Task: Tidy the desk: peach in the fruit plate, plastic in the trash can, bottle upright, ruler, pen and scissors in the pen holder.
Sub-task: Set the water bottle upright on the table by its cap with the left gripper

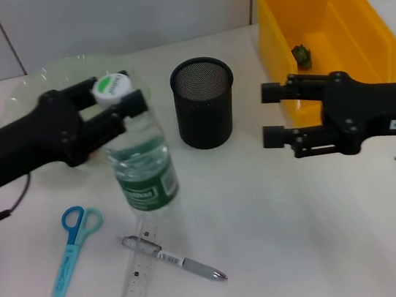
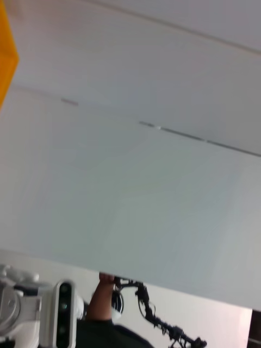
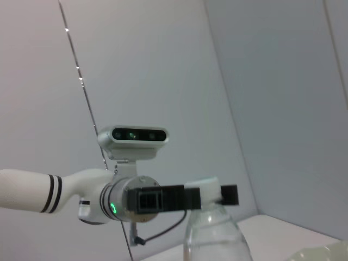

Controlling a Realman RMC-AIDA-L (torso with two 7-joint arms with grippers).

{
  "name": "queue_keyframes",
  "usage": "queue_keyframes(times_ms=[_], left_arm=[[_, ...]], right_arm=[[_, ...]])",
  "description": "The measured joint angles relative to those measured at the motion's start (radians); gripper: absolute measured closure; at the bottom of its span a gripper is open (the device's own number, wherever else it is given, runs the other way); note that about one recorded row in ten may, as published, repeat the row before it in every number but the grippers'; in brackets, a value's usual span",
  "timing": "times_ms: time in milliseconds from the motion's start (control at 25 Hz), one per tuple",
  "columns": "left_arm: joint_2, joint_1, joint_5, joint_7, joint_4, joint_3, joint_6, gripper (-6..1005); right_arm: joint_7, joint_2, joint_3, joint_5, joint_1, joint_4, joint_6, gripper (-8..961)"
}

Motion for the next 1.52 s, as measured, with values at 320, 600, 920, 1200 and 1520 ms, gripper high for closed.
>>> queue_keyframes(times_ms=[320, 600, 920, 1200, 1520], left_arm=[[0.031, 0.046, 0.005, 0.009, 0.036, -0.069, -0.008, 547], [0.056, 0.081, 0.005, 0.049, 0.037, -0.119, -0.043, 547], [0.074, 0.115, 0.005, 0.091, 0.036, -0.144, -0.093, 547], [0.081, 0.141, 0.005, 0.118, 0.032, -0.146, -0.121, 547], [0.069, 0.156, 0.000, 0.171, 0.022, -0.162, -0.173, 546]], right_arm=[[-0.001, -0.019, 0.021, -0.010, -0.051, 0.018, 0.003, 144], [0.002, -0.021, 0.071, -0.061, -0.060, 0.026, 0.004, 144], [0.010, -0.022, 0.092, -0.072, -0.069, 0.031, 0.005, 143], [0.024, -0.026, 0.100, -0.074, -0.072, 0.031, 0.005, 143], [0.036, -0.028, 0.101, -0.083, -0.073, 0.030, 0.005, 144]])
